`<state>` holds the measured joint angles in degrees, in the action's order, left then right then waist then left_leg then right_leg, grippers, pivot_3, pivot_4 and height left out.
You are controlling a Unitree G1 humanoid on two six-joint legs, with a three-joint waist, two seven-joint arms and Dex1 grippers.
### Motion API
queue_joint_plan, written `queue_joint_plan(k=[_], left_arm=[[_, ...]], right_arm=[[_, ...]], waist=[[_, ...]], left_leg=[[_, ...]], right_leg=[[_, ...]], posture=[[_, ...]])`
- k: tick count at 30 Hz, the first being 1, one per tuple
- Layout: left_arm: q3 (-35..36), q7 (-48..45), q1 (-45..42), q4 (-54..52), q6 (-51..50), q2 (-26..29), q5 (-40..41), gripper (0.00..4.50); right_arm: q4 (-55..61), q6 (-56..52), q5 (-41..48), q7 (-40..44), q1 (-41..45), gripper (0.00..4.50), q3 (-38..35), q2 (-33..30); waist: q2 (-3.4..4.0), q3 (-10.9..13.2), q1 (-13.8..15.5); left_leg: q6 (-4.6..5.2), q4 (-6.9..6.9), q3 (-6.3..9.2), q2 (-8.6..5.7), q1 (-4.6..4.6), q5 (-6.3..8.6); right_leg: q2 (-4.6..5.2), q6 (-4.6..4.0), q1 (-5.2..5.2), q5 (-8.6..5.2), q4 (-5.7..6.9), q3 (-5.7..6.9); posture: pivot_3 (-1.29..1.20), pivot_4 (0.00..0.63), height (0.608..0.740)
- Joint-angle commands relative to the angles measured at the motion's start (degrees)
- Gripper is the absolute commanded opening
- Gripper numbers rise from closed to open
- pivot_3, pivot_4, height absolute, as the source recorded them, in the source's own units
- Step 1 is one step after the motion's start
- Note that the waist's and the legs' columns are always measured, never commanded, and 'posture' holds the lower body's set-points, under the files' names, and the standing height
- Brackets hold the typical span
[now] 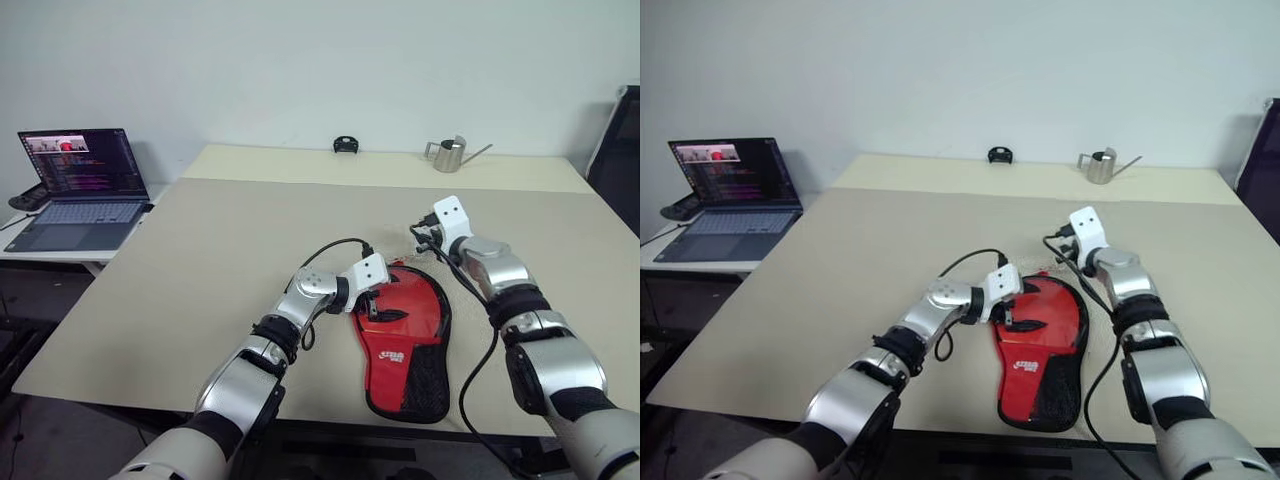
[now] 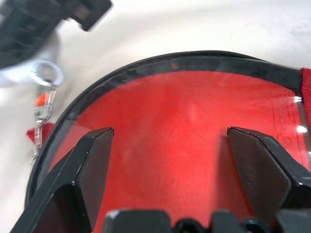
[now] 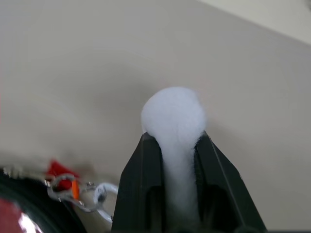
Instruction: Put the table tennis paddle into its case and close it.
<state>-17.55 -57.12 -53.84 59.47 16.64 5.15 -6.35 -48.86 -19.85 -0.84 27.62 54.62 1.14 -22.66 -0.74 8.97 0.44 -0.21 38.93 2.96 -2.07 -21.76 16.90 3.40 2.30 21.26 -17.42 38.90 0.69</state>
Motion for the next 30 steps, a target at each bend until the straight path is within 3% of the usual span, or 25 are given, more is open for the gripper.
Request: queue_joint_plan(k=[1,8,23,30], left_arm=[[-5.2,-0.4,4.2,7.3,-1.7,-0.5,-6.3,4.08],[-4.6,-1.1,5.4,8.6,-2.0,-0.3,-5.7,4.08],[-1.2,-0.7,7.7,10.5,-4.2,0.4,-3.6,4.08],[-1.4,-1.0,7.4,11.0,-4.8,-0.1,-3.8,4.08]], right_arm=[[8.6,-3.7,1.3,0.6,-1.9,0.3,-2.2,-3.0],[26.1,-13.9,3.2,4.0,-11.9,0.29,-3.0,-9.1],[51.4,-31.4,10.6,9.3,-27.6,0.29,-7.3,-20.1],[65.0,-38.9,17.1,16.3,-42.0,0.29,-11.5,-29.2]], waist=[[0.01,-0.1,0.0],[-0.04,-0.4,0.1],[-0.02,-1.1,0.0],[-0.11,-1.2,0.3]], left_leg=[[0.03,0.0,0.01,-0.03,0.0,-0.01],[0.09,-0.02,0.12,-0.1,0.01,0.0],[0.15,-0.13,0.16,-0.1,0.02,0.03],[0.26,-0.15,0.2,-0.11,0.0,0.1]], right_leg=[[0.04,0.0,0.0,0.0,0.01,0.0],[0.07,0.02,-0.09,-0.01,-0.05,0.07],[0.02,0.05,-0.11,-0.04,-0.23,0.06],[0.02,0.11,-0.21,-0.07,-0.42,0.09]], posture=[[0.0,0.15,0.74],[0.0,0.15,0.74],[0.0,0.15,0.74],[0.0,0.15,0.74]])
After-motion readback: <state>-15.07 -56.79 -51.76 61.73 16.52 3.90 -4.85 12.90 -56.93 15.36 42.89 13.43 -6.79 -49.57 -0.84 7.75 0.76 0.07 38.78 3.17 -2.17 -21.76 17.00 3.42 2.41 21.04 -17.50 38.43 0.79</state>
